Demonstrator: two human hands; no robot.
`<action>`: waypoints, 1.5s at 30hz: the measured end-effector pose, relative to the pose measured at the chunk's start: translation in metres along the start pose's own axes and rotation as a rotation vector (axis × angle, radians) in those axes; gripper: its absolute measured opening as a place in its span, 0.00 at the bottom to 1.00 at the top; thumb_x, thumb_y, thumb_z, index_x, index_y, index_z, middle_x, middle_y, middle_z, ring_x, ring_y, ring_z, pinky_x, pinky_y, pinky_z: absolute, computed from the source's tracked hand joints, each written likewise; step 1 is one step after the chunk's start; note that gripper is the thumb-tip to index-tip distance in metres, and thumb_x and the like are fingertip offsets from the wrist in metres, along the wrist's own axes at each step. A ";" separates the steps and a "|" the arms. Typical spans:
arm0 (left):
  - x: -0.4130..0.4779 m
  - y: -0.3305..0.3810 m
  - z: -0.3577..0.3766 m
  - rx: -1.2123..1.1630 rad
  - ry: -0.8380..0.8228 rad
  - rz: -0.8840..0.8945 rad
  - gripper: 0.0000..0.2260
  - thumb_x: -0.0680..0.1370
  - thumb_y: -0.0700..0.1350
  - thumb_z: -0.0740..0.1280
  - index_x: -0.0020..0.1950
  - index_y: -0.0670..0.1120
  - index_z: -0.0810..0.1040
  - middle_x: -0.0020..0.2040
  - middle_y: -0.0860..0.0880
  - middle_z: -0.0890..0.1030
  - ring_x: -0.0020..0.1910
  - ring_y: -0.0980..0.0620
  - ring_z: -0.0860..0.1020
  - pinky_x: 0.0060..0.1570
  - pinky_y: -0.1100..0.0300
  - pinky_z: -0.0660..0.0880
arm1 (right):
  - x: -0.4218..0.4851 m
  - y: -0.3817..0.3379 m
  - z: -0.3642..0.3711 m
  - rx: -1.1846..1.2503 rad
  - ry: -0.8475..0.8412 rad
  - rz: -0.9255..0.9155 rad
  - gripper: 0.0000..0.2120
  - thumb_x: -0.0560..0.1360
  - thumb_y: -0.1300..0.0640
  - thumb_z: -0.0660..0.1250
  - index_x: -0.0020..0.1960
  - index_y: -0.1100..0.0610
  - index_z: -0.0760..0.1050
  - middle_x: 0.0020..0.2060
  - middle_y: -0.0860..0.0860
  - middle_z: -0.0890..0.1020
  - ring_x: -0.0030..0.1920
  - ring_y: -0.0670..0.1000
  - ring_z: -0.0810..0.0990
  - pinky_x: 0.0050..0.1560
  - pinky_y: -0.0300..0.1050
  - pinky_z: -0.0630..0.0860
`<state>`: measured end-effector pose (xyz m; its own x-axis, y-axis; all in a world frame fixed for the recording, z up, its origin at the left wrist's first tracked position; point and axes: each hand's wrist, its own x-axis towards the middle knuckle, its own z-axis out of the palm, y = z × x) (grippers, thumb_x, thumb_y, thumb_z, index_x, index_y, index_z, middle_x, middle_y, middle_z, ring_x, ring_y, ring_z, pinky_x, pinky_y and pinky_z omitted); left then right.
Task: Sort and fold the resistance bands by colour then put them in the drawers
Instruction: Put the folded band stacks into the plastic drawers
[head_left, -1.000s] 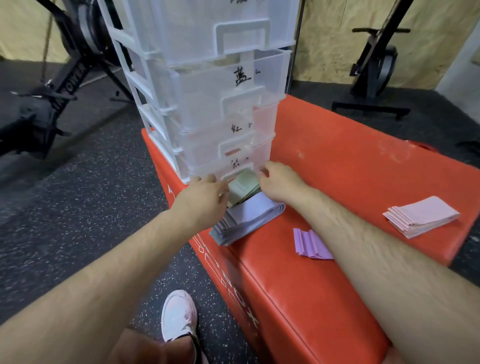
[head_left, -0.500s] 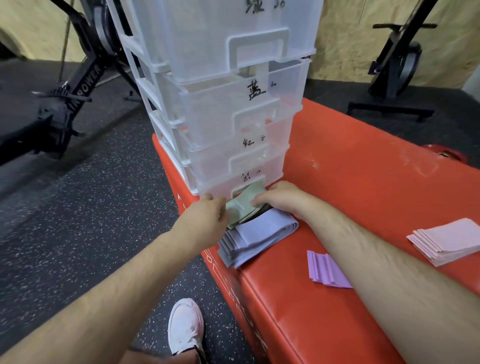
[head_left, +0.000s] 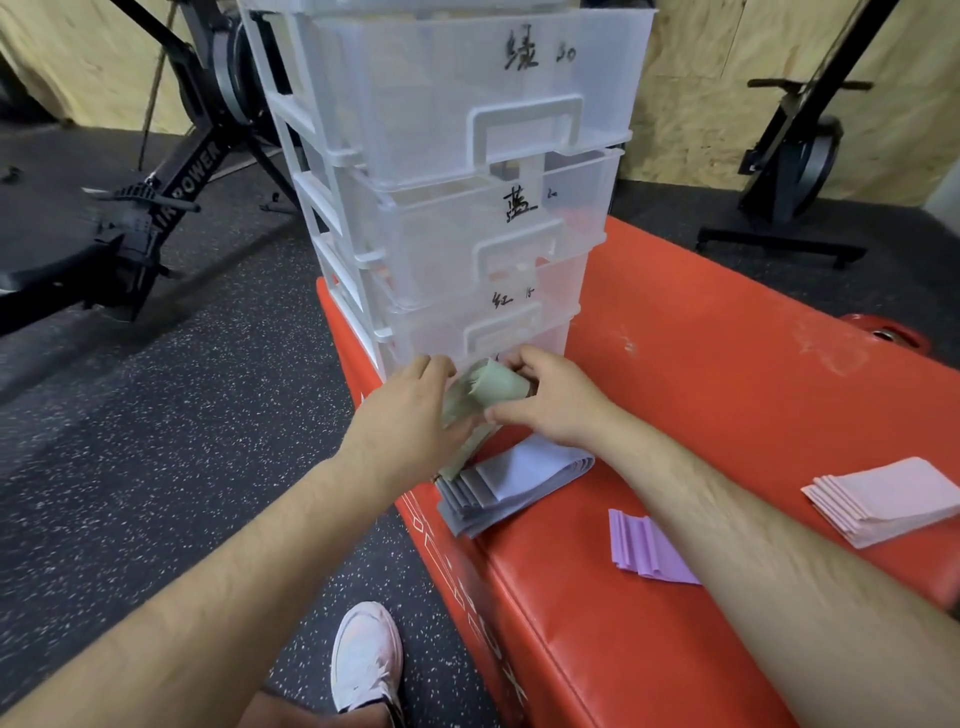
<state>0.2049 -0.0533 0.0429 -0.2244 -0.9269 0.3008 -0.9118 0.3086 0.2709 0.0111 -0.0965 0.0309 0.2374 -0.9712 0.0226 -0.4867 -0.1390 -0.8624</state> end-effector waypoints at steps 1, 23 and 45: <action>0.000 -0.001 -0.004 -0.116 0.003 0.024 0.26 0.73 0.58 0.69 0.65 0.45 0.72 0.58 0.47 0.77 0.57 0.44 0.76 0.54 0.52 0.74 | -0.003 -0.005 -0.001 0.022 0.000 -0.041 0.20 0.62 0.59 0.81 0.50 0.51 0.76 0.43 0.49 0.85 0.39 0.46 0.80 0.46 0.53 0.79; -0.013 0.008 -0.153 -0.822 -0.106 -0.140 0.19 0.67 0.42 0.80 0.55 0.47 0.80 0.45 0.46 0.85 0.38 0.51 0.84 0.34 0.63 0.77 | -0.043 -0.097 -0.064 0.375 0.129 -0.316 0.27 0.65 0.61 0.79 0.62 0.54 0.75 0.53 0.55 0.84 0.53 0.51 0.83 0.56 0.51 0.80; 0.121 0.089 -0.314 -0.122 0.122 0.024 0.22 0.70 0.56 0.77 0.60 0.58 0.73 0.46 0.55 0.81 0.40 0.54 0.81 0.38 0.58 0.77 | 0.010 -0.272 -0.207 -0.122 0.338 -0.349 0.21 0.61 0.53 0.75 0.51 0.43 0.72 0.49 0.56 0.83 0.42 0.51 0.80 0.50 0.55 0.82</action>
<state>0.2049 -0.0706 0.3905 -0.1956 -0.8882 0.4157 -0.8566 0.3611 0.3685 -0.0286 -0.1085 0.3701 0.1280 -0.8682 0.4794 -0.5261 -0.4692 -0.7093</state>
